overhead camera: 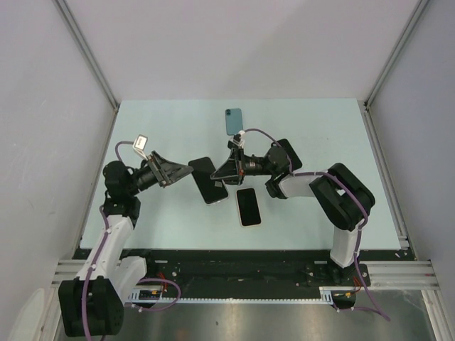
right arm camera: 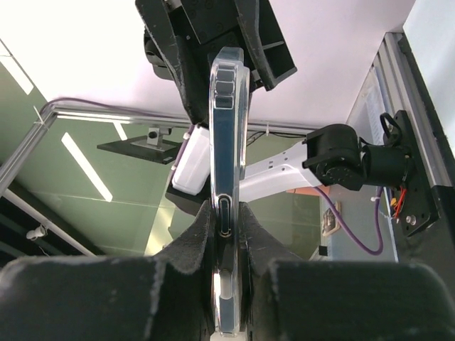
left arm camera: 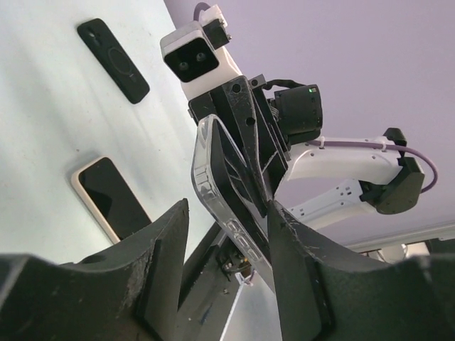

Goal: Put the phone into the phone case

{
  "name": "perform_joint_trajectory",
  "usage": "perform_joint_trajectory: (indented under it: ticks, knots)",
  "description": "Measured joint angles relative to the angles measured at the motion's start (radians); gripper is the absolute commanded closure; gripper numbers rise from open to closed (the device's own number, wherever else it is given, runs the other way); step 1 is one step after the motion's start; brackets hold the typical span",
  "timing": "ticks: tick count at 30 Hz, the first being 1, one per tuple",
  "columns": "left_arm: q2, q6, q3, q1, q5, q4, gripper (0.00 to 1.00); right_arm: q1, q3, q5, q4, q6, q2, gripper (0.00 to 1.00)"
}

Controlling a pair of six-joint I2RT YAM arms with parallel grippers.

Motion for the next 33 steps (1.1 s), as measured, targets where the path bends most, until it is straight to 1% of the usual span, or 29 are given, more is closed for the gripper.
perform_joint_trajectory:
  ticks: [1,3,4,5,7,8,9,11,12,14,15,16,17,18,19,20,23,26,28,33]
  knots:
    - [0.000,-0.012,-0.009,0.000,0.000,0.020,0.49,0.002,0.000,0.002,0.000,0.002,-0.002,0.94]
    - [0.000,-0.046,-0.036,0.000,0.000,0.069,0.54,0.006,0.000,0.005,0.000,0.008,-0.004,0.94]
    - [0.000,-0.064,-0.051,0.000,0.000,0.090,0.58,0.009,0.000,0.005,0.000,0.011,-0.005,0.94]
    - [0.000,-0.081,-0.063,0.001,0.000,0.109,0.72,0.010,0.000,0.005,-0.002,0.011,-0.005,0.93]
    - [-0.002,-0.110,-0.076,0.003,0.000,0.137,0.86,0.011,0.000,0.007,-0.014,0.014,-0.005,0.89]
    - [-0.003,-0.124,-0.076,0.003,0.000,0.145,1.00,0.011,0.000,0.009,-0.016,0.008,-0.005,0.86]
    - [-0.006,-0.141,-0.077,0.004,-0.002,0.152,1.00,0.011,0.000,0.013,-0.015,-0.001,-0.005,0.80]
    - [-0.008,-0.175,-0.077,0.004,-0.002,0.148,1.00,0.011,0.000,0.016,-0.009,-0.018,-0.005,0.76]
    - [-0.012,-0.175,-0.076,0.005,-0.002,0.140,1.00,0.011,0.000,0.016,-0.012,-0.023,-0.005,0.72]
    - [-0.019,-0.164,-0.072,0.005,-0.002,0.111,1.00,0.012,-0.001,0.016,-0.021,-0.022,-0.005,0.68]
    - [-0.024,-0.148,-0.064,0.005,-0.002,0.079,1.00,0.012,-0.001,0.016,-0.024,-0.020,-0.005,0.70]
    - [-0.027,-0.128,-0.053,0.005,-0.005,0.049,1.00,0.013,-0.001,0.016,-0.026,-0.016,-0.005,0.74]
    - [-0.029,-0.109,-0.039,0.005,-0.006,0.013,1.00,0.014,-0.002,0.018,-0.029,-0.012,-0.005,0.81]
    - [-0.029,-0.095,-0.029,0.005,-0.007,-0.011,1.00,0.015,-0.002,0.020,-0.031,-0.010,-0.005,0.91]
    - [-0.031,-0.085,-0.018,0.005,-0.008,-0.037,0.95,0.016,-0.002,0.023,-0.031,-0.010,-0.005,0.94]
    - [-0.032,-0.084,-0.012,0.005,-0.010,-0.060,0.78,0.016,-0.002,0.024,-0.025,-0.018,-0.003,0.95]
    - [-0.038,-0.074,-0.009,0.006,-0.011,-0.107,0.52,0.018,-0.003,0.022,-0.021,-0.016,-0.001,0.96]
    - [-0.056,-0.041,-0.009,0.006,-0.011,-0.114,0.46,0.021,-0.003,0.029,-0.019,0.020,0.000,0.96]
    - [-0.068,-0.045,-0.010,0.006,-0.008,-0.098,0.46,0.022,-0.003,0.035,-0.014,0.040,0.000,0.95]
    - [-0.076,-0.143,-0.064,0.007,-0.005,0.079,0.49,0.022,-0.003,0.045,-0.011,0.074,-0.008,0.94]
